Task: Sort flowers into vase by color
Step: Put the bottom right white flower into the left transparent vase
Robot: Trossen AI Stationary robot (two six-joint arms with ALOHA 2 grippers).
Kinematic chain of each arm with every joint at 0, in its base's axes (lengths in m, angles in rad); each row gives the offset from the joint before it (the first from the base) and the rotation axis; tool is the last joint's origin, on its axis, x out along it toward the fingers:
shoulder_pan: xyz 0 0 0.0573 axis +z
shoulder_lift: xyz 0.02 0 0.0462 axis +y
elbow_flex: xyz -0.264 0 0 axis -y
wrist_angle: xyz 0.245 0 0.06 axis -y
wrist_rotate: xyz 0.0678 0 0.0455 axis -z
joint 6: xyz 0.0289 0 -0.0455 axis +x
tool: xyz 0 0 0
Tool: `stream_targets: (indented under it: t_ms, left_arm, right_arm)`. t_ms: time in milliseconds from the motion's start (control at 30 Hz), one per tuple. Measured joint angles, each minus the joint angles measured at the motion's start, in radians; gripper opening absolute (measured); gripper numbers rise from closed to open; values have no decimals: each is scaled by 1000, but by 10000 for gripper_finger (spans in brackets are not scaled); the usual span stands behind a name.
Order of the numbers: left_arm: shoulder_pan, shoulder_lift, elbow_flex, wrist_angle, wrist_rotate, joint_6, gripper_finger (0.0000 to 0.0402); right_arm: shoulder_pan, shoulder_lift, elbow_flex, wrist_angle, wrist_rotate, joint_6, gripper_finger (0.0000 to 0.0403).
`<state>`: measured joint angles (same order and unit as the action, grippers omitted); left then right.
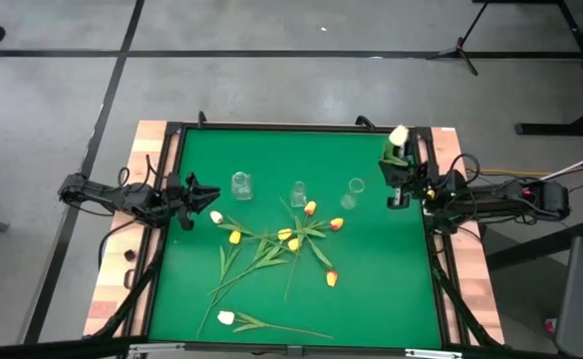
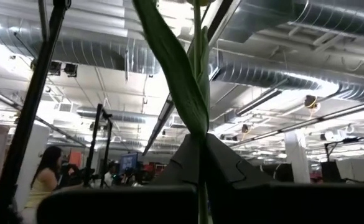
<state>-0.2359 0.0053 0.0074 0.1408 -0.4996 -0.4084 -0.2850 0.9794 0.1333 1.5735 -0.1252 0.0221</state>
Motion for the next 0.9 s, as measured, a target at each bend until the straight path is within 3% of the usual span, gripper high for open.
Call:
stream_targets:
  t_ms: [433,600,733,900]
  left_arm:
    - [0,0,0,0,-128,18,92]
    - [0,0,0,1,-126,18,92]
    - [0,0,0,2,-112,17,92]
    - [0,0,0,2,-112,16,92]
  right_arm:
    - [-10,0,48,-5,-43,90,5]
    - [7,33,189,-166,-63,159,5]
    - [73,119,346,-323,-96,112,5]
    - [141,290,509,-334,-115,50,5]
